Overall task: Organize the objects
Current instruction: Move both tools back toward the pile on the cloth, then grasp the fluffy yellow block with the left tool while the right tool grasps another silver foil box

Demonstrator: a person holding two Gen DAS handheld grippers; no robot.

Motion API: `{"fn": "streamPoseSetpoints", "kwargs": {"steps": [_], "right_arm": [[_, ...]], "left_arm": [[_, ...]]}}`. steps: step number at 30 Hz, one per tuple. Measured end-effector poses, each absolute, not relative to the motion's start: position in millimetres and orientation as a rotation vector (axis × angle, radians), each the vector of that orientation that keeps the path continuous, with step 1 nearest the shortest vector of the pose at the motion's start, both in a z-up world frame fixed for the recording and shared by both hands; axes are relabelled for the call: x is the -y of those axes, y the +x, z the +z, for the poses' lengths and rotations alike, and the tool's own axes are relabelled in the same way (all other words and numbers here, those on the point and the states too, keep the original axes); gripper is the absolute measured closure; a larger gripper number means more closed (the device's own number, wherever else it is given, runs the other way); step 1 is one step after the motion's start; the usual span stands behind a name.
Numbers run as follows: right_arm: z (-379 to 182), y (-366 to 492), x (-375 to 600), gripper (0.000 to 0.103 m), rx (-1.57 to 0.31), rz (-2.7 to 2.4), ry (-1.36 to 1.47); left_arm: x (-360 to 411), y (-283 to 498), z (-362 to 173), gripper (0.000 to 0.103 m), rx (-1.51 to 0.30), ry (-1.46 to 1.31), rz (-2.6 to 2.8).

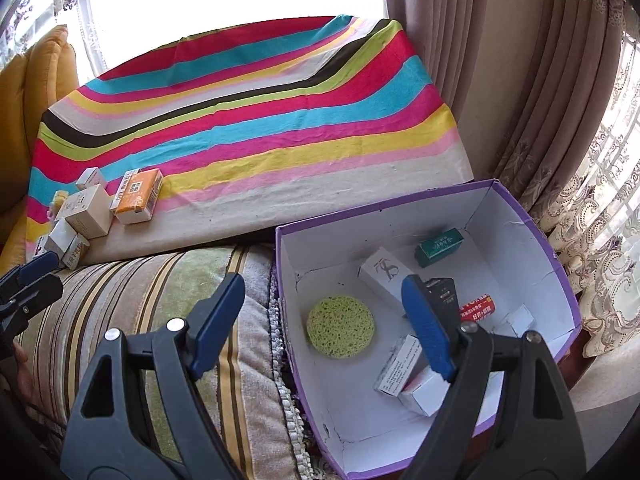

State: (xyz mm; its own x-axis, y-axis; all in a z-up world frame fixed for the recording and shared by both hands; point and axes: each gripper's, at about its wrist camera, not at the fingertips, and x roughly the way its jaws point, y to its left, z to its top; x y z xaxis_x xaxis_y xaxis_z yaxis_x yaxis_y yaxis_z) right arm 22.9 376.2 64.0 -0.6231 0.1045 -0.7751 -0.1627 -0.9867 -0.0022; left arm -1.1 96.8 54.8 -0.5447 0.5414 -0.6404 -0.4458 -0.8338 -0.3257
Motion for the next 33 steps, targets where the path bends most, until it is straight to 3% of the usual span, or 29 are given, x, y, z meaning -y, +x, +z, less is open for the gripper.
{"fn": "streamPoseSetpoints", "kwargs": {"steps": [14,33], "right_arm": [[60.9,0.3,-252.6,0.02,0.052,2.951,-1.386],[49.3,-21.9,-129.3,0.018,0.298,3.114,-1.402]], "left_arm": [[24.7,-6.7,56.0,0.019,0.394,-1.057,2.536],[108.5,-78.0,12.4,0.013,1.104,-1.217,2.318]]}}
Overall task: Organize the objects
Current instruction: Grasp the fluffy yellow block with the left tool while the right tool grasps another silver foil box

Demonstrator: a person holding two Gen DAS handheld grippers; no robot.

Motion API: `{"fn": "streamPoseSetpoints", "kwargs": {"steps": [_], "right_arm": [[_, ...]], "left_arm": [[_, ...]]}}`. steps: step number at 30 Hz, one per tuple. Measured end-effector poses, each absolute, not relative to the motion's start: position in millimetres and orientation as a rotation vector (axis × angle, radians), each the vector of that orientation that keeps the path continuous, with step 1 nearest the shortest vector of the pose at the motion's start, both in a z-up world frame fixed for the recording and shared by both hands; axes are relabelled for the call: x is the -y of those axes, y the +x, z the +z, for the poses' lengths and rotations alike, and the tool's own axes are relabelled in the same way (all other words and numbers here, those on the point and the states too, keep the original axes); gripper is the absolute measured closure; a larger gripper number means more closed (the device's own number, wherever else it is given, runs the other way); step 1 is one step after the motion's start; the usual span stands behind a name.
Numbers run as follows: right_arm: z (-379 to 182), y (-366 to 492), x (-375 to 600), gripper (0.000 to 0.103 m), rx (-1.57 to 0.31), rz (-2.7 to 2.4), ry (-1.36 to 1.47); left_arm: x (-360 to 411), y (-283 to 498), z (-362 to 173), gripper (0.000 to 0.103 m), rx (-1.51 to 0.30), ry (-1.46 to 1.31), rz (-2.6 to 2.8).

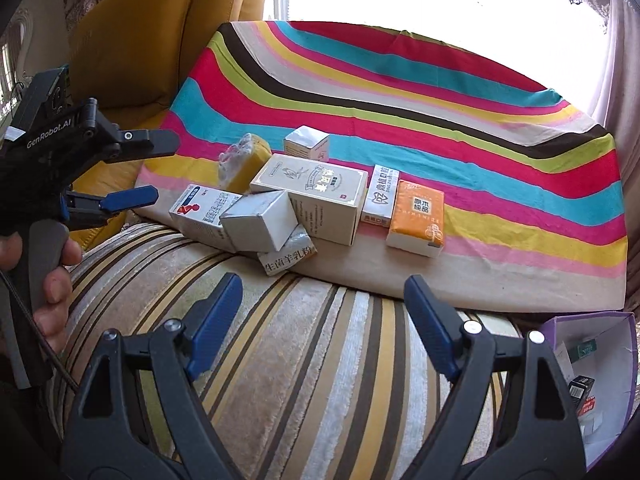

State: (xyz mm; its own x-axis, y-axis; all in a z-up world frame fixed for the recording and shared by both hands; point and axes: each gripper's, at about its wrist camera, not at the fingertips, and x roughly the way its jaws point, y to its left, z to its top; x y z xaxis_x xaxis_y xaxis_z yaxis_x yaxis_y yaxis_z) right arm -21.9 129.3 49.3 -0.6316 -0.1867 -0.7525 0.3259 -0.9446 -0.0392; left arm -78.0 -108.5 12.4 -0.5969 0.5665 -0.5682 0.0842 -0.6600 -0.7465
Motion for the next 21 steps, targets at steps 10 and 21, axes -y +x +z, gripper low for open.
{"fn": "streamPoseSetpoints", "kwargs": {"steps": [10,21], "right_arm": [[37.0,-42.0,-100.1,0.018,-0.292,-2.556,1.216],[33.7,-59.5,-85.0,0.018,-0.231,-2.543,1.239]], "left_arm": [[119.5,-113.3,-17.4,0.01,1.34,-1.331,2.161],[107.2,-145.1,-24.5,0.008,1.399,-1.4,2.08]]}}
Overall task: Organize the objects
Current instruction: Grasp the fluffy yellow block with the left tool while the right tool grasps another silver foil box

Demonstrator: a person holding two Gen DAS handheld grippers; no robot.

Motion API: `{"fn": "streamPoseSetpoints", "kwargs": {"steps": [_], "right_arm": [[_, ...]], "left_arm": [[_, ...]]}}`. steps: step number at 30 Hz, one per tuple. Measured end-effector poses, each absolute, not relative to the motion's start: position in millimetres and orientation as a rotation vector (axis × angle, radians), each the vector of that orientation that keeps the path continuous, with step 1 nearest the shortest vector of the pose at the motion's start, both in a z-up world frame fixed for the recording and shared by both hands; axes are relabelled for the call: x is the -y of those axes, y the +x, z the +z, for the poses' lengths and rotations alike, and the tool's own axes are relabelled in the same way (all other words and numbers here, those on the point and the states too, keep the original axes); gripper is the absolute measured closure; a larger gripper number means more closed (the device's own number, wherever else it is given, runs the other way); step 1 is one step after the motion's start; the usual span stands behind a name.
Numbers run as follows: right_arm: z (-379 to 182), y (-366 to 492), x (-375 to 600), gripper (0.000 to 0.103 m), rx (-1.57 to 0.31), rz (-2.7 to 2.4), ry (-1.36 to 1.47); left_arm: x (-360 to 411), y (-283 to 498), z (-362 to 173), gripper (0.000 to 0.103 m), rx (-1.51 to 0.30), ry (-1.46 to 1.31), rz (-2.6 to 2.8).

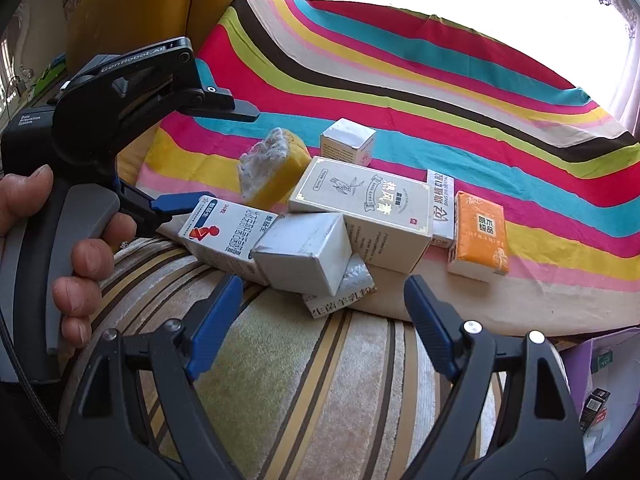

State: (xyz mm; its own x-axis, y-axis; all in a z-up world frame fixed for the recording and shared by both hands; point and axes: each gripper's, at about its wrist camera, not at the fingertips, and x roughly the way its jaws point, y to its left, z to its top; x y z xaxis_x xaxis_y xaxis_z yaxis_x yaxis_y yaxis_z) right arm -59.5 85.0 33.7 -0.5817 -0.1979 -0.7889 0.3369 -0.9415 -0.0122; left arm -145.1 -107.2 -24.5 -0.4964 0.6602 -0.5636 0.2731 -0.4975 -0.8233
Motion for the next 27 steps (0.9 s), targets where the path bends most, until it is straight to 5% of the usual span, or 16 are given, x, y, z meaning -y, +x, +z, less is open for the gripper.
{"fn": "streamPoseSetpoints", "kwargs": {"steps": [15,19,27], "right_arm": [[31.0,-75.6,-77.2,0.018,-0.168,-2.536,1.252],[27.2,-78.4,-75.5,0.018,-0.174,-2.521,1.265],[23.7,-82.6,-72.0,0.024,-0.174,-2.5,1.281]], "left_arm": [[75.4,-170.2,-23.1,0.008,1.081,-1.524,2.102],[74.8,-172.2,-25.8,0.033,1.037,-1.524,2.133],[78.5,-171.3,-29.0,0.037,1.057,-1.476,2.134]]}}
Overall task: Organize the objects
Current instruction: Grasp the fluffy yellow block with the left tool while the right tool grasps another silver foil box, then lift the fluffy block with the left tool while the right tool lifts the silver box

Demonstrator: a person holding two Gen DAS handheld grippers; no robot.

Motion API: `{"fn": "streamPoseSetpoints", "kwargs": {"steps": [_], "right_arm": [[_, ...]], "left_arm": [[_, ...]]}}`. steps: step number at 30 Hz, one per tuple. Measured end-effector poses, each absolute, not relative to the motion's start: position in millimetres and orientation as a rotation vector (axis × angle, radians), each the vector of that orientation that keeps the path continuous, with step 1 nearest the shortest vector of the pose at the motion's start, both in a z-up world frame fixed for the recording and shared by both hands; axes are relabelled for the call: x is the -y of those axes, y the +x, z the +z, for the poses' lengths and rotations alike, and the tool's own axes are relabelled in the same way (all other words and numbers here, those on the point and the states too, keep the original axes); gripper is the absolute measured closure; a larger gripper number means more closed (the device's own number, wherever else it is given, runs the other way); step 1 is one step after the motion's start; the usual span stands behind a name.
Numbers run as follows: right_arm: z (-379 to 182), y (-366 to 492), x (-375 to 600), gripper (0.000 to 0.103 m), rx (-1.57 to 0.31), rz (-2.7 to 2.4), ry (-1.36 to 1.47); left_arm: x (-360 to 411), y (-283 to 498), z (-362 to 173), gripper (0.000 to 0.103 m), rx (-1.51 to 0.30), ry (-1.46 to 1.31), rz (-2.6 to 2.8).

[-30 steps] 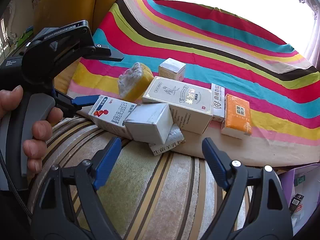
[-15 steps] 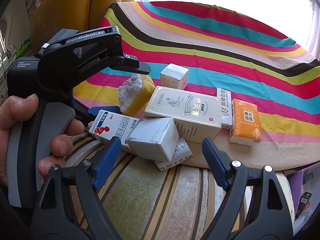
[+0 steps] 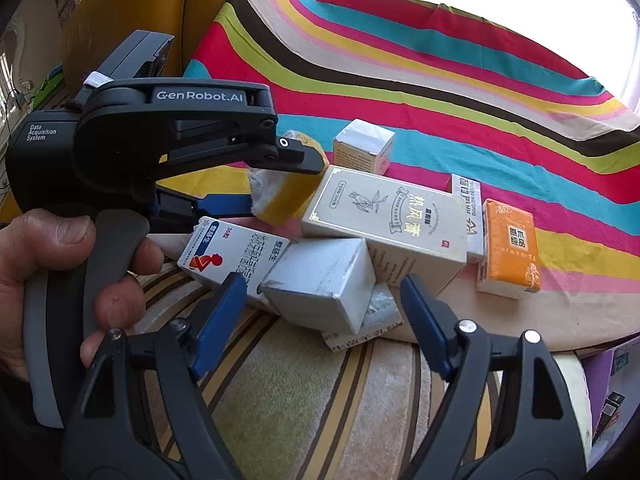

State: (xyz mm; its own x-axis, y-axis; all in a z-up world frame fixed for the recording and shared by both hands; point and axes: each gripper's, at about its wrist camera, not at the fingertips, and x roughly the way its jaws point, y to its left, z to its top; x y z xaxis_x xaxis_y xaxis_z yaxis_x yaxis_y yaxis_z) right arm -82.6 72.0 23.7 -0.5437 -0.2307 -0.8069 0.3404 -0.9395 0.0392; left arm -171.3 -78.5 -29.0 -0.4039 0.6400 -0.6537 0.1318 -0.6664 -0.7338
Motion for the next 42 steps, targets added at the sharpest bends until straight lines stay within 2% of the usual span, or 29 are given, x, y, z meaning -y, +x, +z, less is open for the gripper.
{"fn": "streamPoseSetpoints", "kwargs": {"steps": [8,16,29,42], "right_arm": [[19.6,-86.2,-72.6,0.029,-0.167,-2.49,1.3],[20.7,-83.8,-75.4,0.043,-0.15,-2.489,1.294],[28.7,-70.4,-87.5,0.046,-0.109,-2.504,1.227],[44.9,-56.2,-125.8,0.047,-0.047,-2.599,1.183]], "left_arm": [[87.3,-164.5,-26.0,0.037,1.111,-1.375,2.141],[91.2,-156.0,-20.6,0.037,1.111,-1.3,2.175],[99.7,-133.8,-4.9,0.037,1.123,-1.098,2.28],[76.5,-112.8,16.9,0.037,0.999,-0.979,2.322]]}}
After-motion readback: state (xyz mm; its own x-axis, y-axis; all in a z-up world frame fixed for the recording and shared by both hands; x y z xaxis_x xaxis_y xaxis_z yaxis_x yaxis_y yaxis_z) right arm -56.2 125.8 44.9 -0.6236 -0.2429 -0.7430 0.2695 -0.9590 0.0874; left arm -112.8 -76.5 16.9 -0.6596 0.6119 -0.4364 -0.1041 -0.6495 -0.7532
